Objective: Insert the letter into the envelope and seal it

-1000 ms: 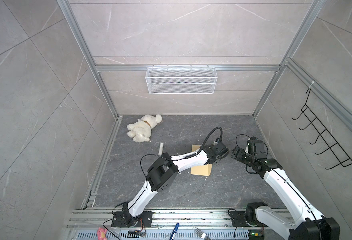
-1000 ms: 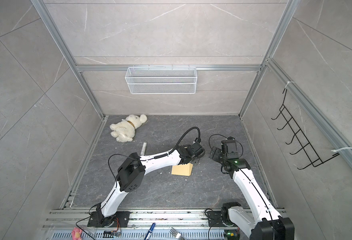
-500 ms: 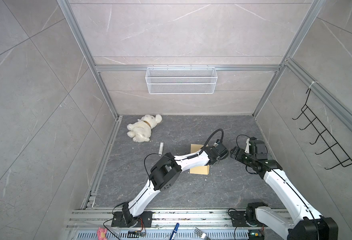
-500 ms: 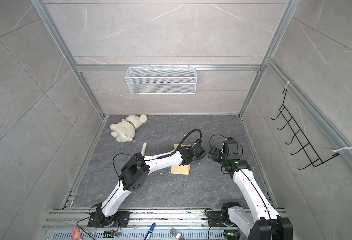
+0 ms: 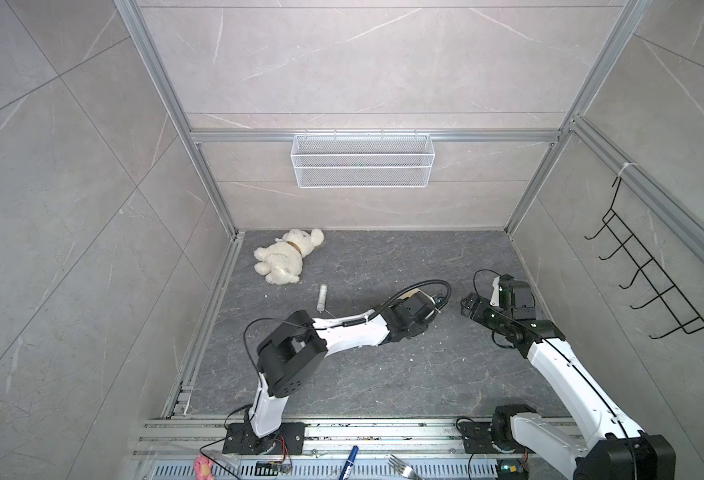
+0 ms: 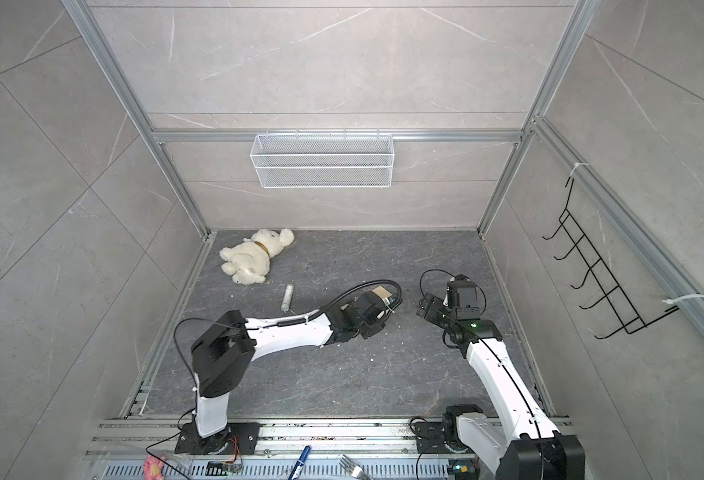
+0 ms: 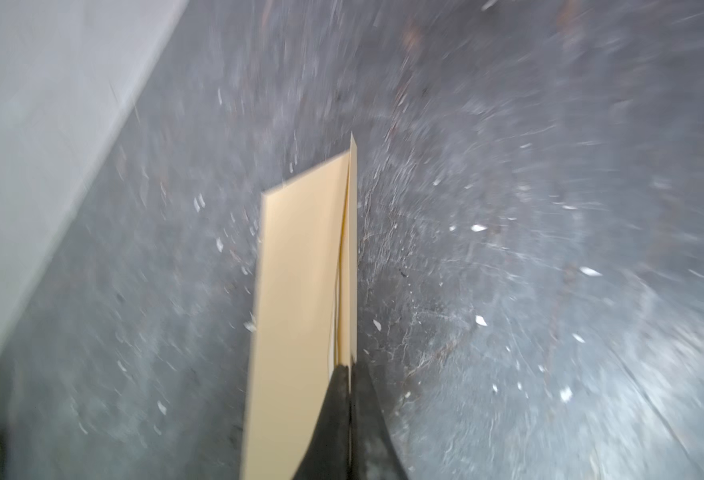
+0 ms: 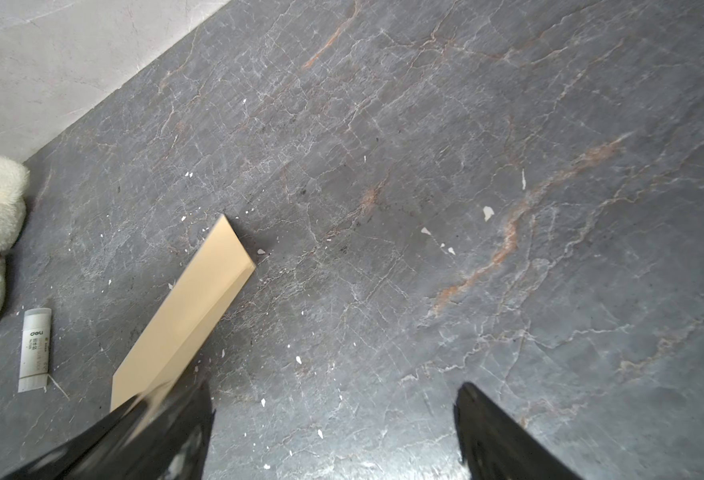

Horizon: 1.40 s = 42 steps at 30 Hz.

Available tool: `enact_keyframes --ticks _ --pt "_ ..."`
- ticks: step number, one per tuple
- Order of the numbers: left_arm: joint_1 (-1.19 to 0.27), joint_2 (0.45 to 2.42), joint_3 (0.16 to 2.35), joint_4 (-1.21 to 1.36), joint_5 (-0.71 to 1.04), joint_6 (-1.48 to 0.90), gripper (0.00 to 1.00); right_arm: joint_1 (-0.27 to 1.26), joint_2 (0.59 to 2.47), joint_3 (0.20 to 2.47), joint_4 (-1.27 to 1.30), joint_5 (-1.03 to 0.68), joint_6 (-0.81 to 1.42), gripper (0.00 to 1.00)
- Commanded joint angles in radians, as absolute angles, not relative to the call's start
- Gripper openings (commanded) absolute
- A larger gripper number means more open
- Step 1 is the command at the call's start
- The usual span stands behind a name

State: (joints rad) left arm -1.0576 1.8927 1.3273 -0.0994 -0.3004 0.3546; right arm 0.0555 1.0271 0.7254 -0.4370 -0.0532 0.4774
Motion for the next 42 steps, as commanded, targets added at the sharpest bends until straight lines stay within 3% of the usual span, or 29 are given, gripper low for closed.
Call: enact_keyframes --ticks 1,8,19,32,36,38,39,42 --pt "-1.011 1.773 1.234 0.099 -0.115 0.710 0.00 0.049 1.013 0.711 -0.428 -0.067 0.467 0.92" --pt "-0.953 1.749 1.108 0.210 -0.021 0.888 0.00 0.047 0.996 0.703 -0.439 -0.070 0.456 0.92" --pt "-0.951 1.768 0.927 0.374 0.037 0.979 0.00 0.048 0.999 0.693 -0.437 -0.092 0.449 0.92" --pt "-0.953 1.765 0.816 0.466 0.044 0.943 0.01 0.048 1.021 0.683 -0.418 -0.124 0.437 0.92" --pt "-0.953 1.729 0.790 0.511 0.024 0.885 0.27 0.047 1.028 0.687 -0.416 -0.138 0.431 0.93" --pt "-0.953 1.674 0.765 0.568 0.029 0.814 0.58 0.048 1.024 0.688 -0.413 -0.153 0.424 0.94" --pt "-0.953 1.647 0.758 0.588 0.036 0.770 0.66 0.048 1.019 0.686 -0.410 -0.160 0.421 0.95" --pt "-0.951 1.564 0.802 0.521 0.041 0.585 0.72 0.046 1.001 0.680 -0.394 -0.187 0.410 0.96"
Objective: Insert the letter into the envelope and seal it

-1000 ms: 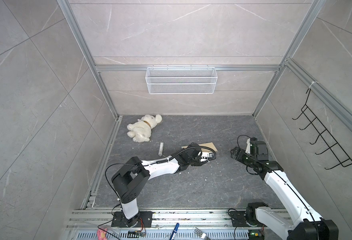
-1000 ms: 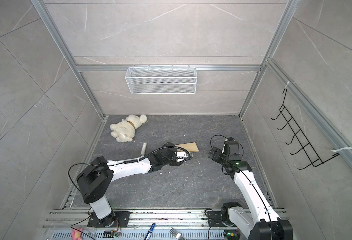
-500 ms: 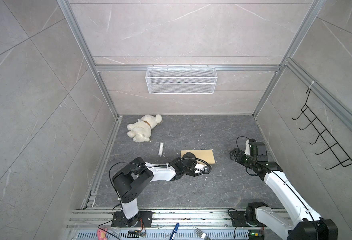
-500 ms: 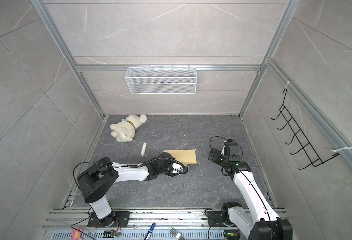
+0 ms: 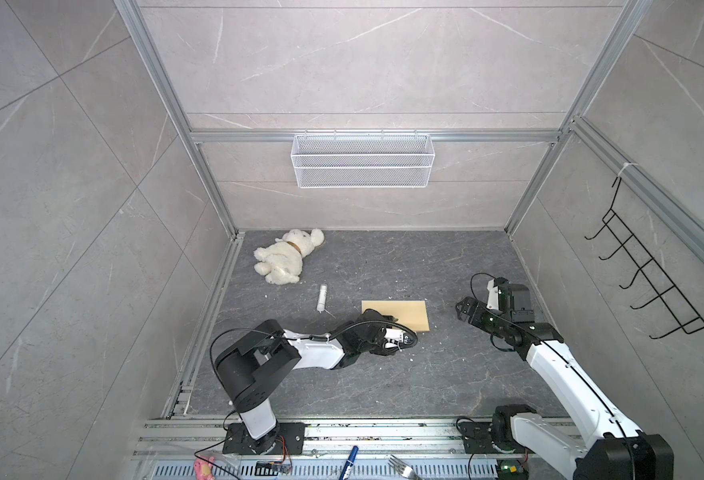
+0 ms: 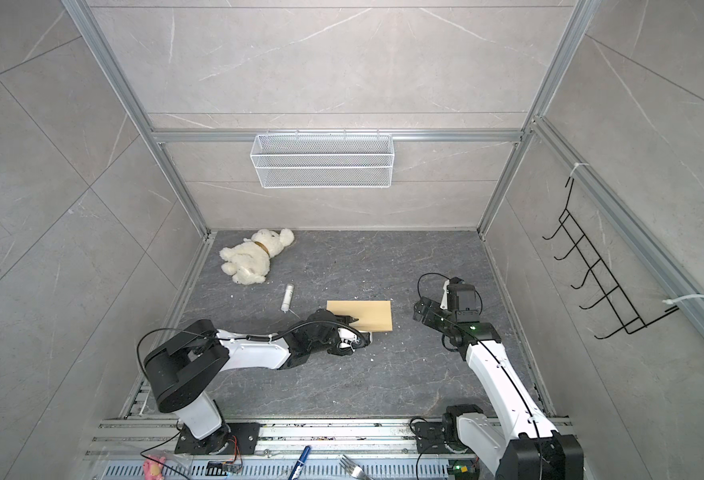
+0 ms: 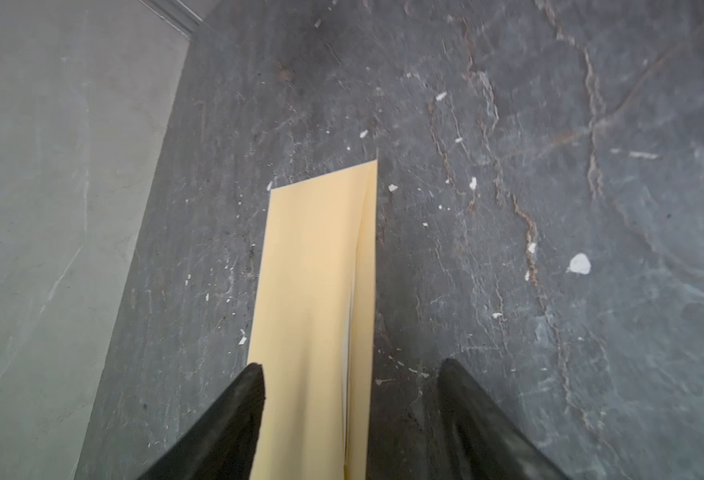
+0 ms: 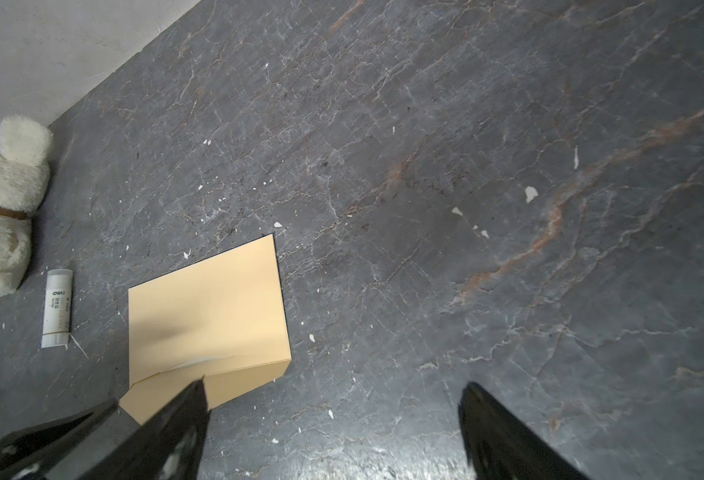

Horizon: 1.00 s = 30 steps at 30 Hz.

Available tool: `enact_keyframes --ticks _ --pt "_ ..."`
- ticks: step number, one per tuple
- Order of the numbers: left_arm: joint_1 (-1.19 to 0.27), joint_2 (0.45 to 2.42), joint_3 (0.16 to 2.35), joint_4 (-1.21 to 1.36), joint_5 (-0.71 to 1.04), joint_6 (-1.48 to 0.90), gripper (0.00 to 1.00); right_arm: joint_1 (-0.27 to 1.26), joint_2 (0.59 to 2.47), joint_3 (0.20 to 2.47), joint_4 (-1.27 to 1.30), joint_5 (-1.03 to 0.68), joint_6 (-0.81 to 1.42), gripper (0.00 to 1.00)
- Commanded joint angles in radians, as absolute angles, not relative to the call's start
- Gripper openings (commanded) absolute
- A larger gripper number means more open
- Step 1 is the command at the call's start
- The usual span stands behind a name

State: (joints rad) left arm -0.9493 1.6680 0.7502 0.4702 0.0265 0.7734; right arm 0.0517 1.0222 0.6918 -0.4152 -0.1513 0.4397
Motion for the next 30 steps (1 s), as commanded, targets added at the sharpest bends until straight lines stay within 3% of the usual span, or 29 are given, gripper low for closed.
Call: enact_keyframes --ticks 1,4,6,14,30 --pt "-0.950 1.548 0.836 0.458 0.058 0.529 0.74 0.048 0.992 0.675 -0.385 -0.198 0.409 0.96" --pt "-0.950 1.542 0.916 0.340 0.067 0.395 0.93 0.047 0.983 0.669 -0.359 -0.234 0.408 0.97" --pt "-0.948 1.557 0.958 0.282 0.041 0.321 1.00 0.048 0.984 0.669 -0.348 -0.259 0.406 0.97" --pt "-0.913 1.693 1.118 0.046 -0.014 0.183 1.00 0.048 0.992 0.674 -0.337 -0.303 0.390 0.97" --pt "-0.913 1.831 1.167 -0.013 -0.104 0.109 1.00 0.048 0.996 0.661 -0.335 -0.336 0.376 0.98"
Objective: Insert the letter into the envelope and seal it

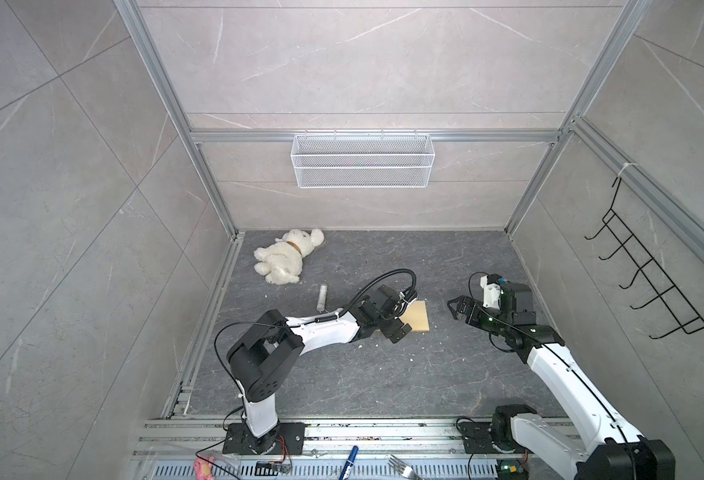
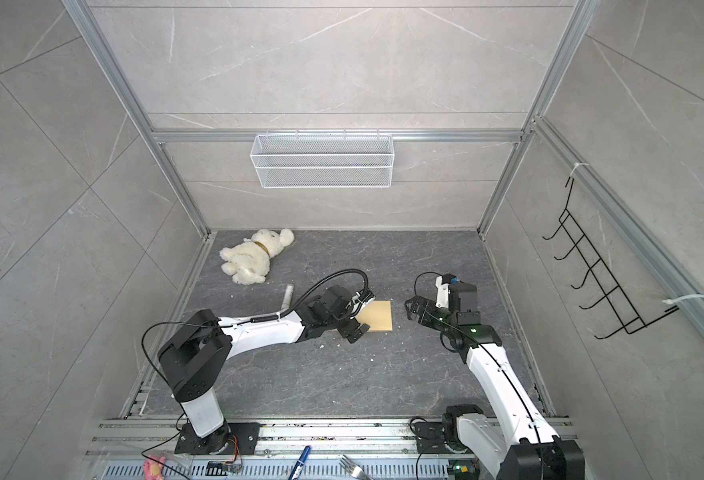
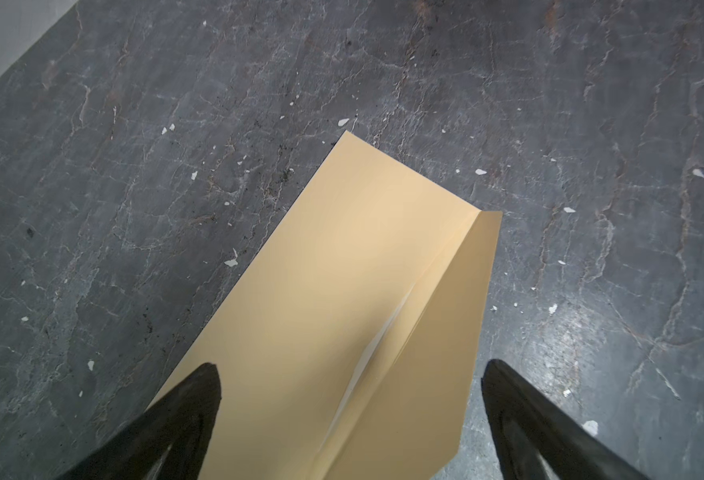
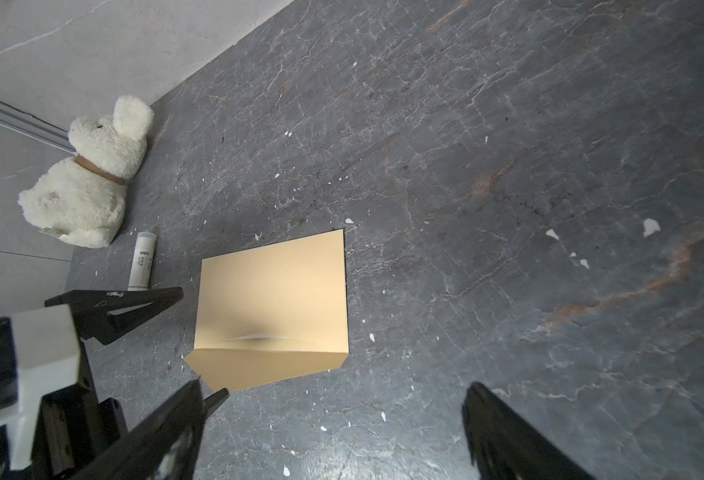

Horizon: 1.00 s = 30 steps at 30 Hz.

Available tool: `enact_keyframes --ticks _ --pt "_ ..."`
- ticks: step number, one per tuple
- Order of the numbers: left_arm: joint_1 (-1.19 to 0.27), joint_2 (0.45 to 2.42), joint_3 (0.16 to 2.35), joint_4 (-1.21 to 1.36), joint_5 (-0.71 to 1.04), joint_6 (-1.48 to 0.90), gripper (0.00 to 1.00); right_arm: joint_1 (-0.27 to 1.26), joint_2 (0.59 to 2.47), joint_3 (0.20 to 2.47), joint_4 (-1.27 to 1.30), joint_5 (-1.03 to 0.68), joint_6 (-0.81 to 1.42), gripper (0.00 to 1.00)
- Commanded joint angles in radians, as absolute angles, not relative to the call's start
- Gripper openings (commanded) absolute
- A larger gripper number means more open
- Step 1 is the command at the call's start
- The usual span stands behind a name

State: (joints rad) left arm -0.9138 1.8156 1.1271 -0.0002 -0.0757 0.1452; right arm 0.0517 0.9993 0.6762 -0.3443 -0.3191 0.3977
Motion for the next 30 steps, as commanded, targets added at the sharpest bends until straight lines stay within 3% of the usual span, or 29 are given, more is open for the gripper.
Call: enact_keyframes --ticks 1,30 --pt "-0.913 1.835 1.170 -0.015 -0.108 0.105 1.00 0.048 0.994 0.661 -0.337 -0.336 0.373 0.97" --pt "-0.923 1.902 1.105 -0.058 -0.093 0.049 1.00 0.048 1.019 0.667 -0.342 -0.354 0.357 0.97"
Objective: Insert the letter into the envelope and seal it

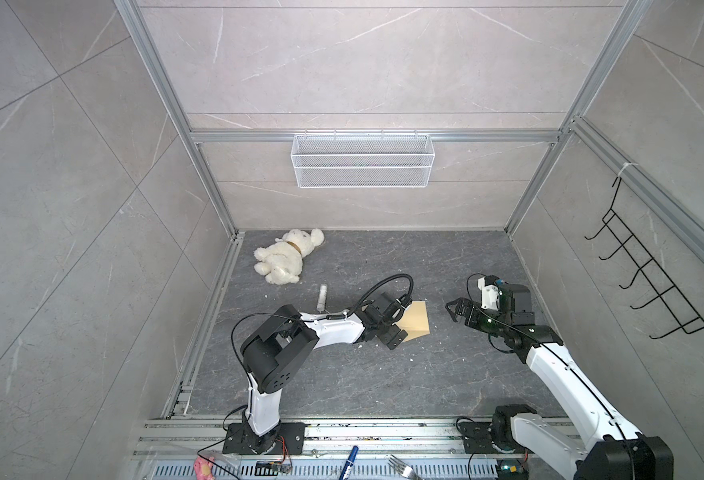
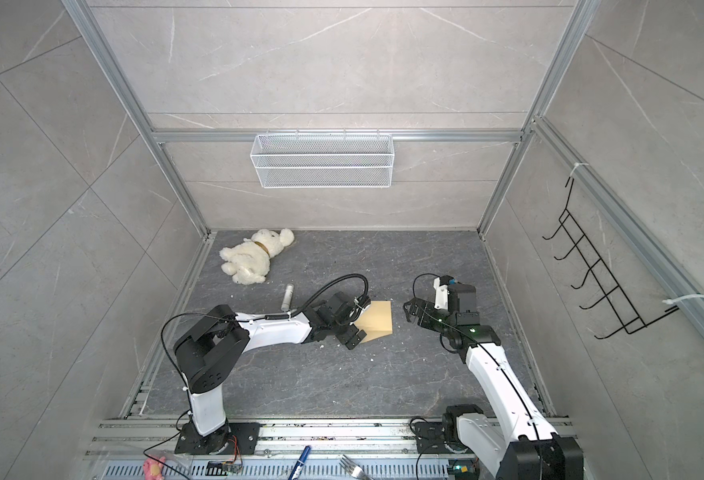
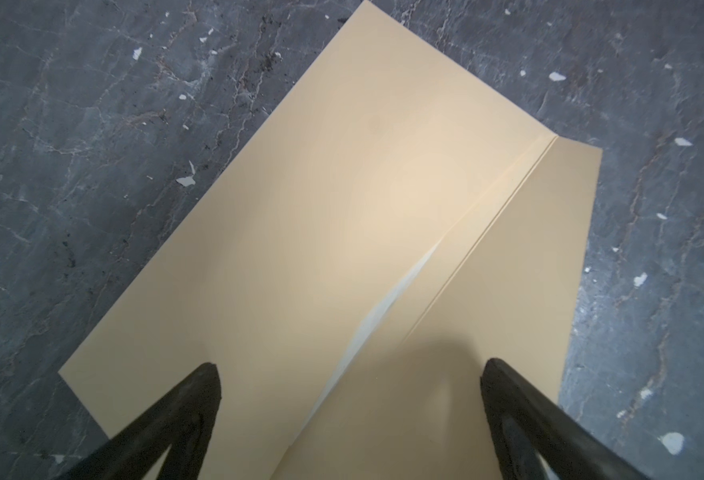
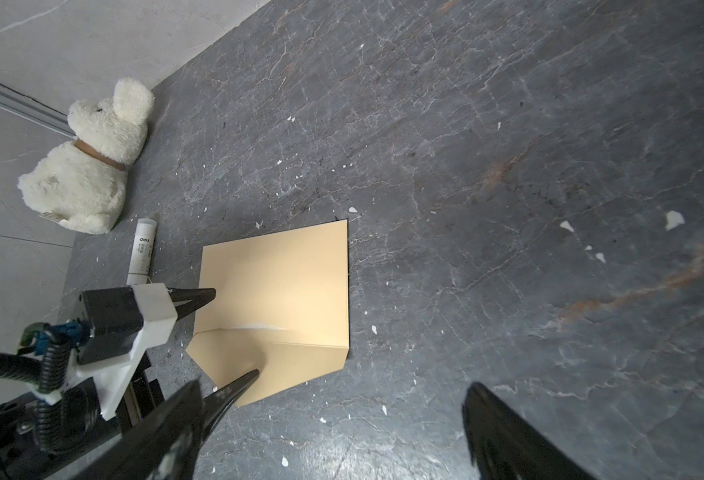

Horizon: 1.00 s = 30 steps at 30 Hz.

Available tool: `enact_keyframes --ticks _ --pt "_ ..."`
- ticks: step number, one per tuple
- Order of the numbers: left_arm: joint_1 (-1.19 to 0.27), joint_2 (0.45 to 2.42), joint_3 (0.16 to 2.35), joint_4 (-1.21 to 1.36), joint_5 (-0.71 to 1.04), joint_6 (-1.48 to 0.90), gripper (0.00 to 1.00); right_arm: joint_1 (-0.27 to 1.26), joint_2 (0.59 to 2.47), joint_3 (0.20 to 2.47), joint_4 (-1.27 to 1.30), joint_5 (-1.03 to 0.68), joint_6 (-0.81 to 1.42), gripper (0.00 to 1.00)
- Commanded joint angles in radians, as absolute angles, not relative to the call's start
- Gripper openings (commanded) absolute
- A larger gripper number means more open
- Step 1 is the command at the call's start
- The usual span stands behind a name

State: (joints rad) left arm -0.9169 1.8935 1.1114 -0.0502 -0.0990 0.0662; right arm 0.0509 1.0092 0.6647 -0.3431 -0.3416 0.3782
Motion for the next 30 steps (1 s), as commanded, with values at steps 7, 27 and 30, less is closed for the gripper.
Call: enact_keyframes --ticks 7,27,30 --pt "-0.931 1.914 1.097 -0.058 -0.097 0.038 1.00 0.048 1.021 0.671 -0.347 -0.359 0.353 0.97" --pt "-0.927 1.632 1.093 -0.071 -0.274 0.026 1.00 0.048 0.968 0.671 -0.342 -0.383 0.336 0.99" --pt "-0.901 1.544 1.073 -0.110 -0.354 0.018 1.00 0.048 0.946 0.667 -0.339 -0.380 0.331 0.99"
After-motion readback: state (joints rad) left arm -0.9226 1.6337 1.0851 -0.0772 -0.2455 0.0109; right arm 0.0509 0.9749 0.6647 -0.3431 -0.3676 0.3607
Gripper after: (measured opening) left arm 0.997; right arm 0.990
